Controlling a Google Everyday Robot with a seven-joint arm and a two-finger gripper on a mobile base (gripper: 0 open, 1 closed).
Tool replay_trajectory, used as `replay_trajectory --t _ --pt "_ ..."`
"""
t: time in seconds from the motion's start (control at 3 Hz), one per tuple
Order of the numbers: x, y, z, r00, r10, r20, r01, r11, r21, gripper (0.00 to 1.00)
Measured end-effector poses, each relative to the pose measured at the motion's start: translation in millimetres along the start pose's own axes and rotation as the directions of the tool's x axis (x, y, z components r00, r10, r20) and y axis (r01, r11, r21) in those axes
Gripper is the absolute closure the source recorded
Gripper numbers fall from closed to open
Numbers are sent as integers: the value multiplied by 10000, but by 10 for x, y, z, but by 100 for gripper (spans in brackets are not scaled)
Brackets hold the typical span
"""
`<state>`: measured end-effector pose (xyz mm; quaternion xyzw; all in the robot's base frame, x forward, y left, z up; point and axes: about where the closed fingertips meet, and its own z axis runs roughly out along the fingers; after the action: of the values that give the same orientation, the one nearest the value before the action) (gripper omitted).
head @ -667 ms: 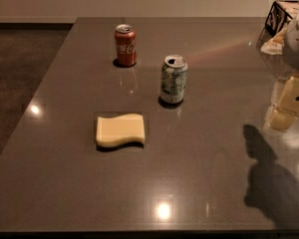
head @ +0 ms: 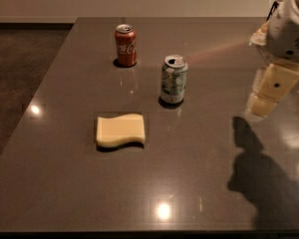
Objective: Knock coke can over
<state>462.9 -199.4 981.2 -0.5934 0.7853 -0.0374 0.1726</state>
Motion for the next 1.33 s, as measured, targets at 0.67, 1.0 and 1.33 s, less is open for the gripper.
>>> replay_trajectory --t 0.67,1.0,1.33 --pt "-742 -548 322 9937 881 691 -897 9958 199 0" --pt "-1135 -746 571 9821 1479 1170 -1481 9889 -73 0" --pt "-1513 -918 856 9656 2046 1607 -2027 9788 -286 0"
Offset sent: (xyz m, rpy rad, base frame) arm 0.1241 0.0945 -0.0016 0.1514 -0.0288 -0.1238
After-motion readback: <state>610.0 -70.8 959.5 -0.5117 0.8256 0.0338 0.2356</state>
